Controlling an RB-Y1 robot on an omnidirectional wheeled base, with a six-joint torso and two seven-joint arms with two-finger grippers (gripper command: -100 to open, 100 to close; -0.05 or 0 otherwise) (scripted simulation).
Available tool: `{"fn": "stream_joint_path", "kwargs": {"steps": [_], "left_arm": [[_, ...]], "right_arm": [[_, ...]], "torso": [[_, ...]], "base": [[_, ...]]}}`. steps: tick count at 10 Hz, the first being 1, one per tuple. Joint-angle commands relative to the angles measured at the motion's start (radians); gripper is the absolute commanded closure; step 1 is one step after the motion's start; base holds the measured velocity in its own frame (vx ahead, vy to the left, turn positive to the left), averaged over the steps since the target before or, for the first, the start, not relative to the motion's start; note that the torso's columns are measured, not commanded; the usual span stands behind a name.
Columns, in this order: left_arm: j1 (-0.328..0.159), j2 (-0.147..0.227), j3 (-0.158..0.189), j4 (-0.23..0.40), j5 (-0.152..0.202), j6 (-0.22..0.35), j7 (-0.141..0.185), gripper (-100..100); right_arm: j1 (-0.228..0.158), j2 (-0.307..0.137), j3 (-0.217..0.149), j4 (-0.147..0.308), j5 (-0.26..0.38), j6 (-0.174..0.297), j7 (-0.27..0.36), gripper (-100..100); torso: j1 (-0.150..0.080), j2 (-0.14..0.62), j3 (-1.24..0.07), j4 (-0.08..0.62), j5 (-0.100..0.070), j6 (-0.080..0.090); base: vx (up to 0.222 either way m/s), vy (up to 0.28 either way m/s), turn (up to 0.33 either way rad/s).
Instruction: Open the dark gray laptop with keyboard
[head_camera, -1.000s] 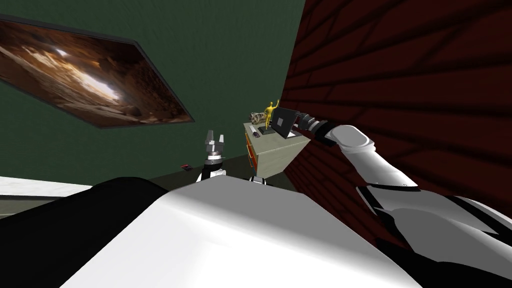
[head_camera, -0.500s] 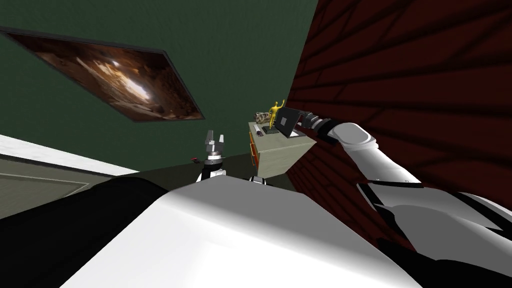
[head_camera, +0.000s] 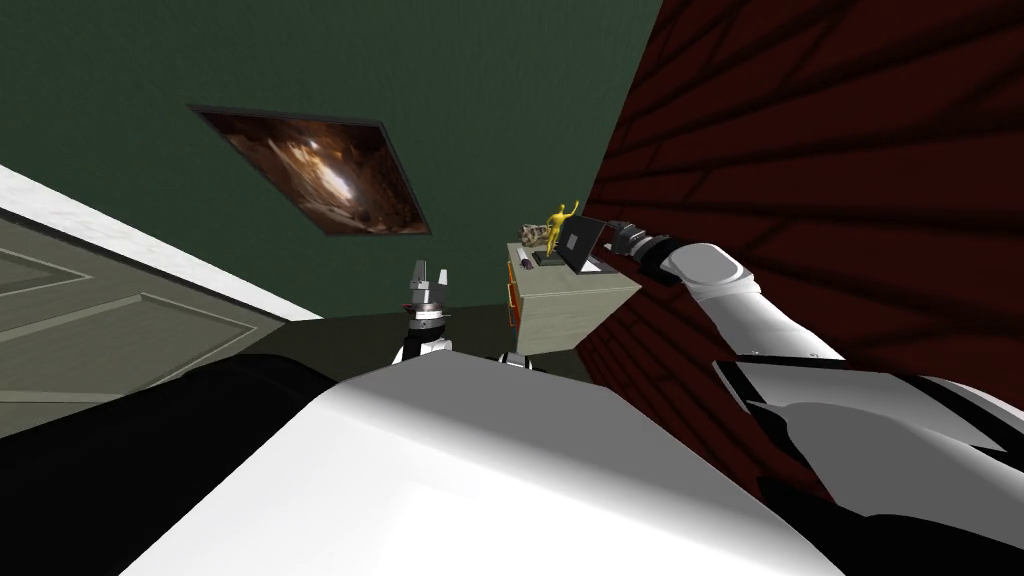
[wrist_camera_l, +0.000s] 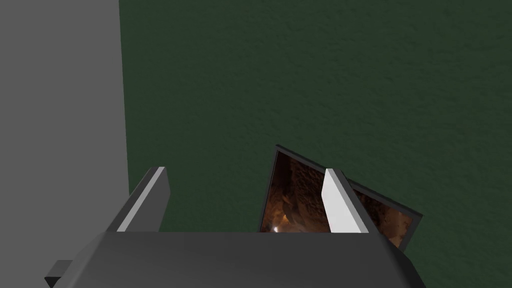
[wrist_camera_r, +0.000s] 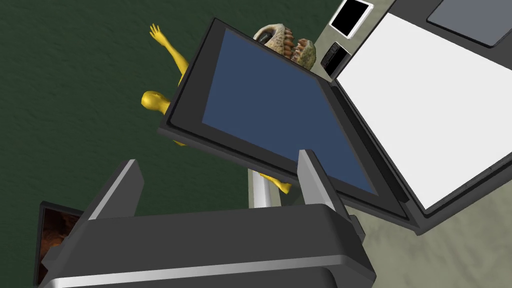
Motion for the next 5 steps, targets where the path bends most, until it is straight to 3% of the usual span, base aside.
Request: {"fn": "stream_joint_path", "kwargs": {"steps": [1,3,5], "left_arm": [[0.000,0.000,0.000,0.000,0.000,0.000,0.000,0],[0.000,0.000,0.000,0.000,0.000,0.000,0.000,0],[0.000,0.000,0.000,0.000,0.000,0.000,0.000,0]], "right_arm": [[-0.027,0.001,0.006,0.071,0.019,0.014,0.000,-100],[-0.048,0.002,0.010,0.126,0.033,0.025,0.002,-100],[-0.048,0.002,0.010,0.126,0.033,0.025,0.002,-100]], "torso": [[0.000,0.002,0.001,0.001,0.000,-0.001],[0.003,0.001,0.001,0.000,0.001,-0.001],[-0.003,0.001,0.001,0.001,-0.001,0.001]], "base": [[-0.026,0.040,0.119],[-0.040,0.050,0.153],[0.002,-0.003,-0.007]]}}
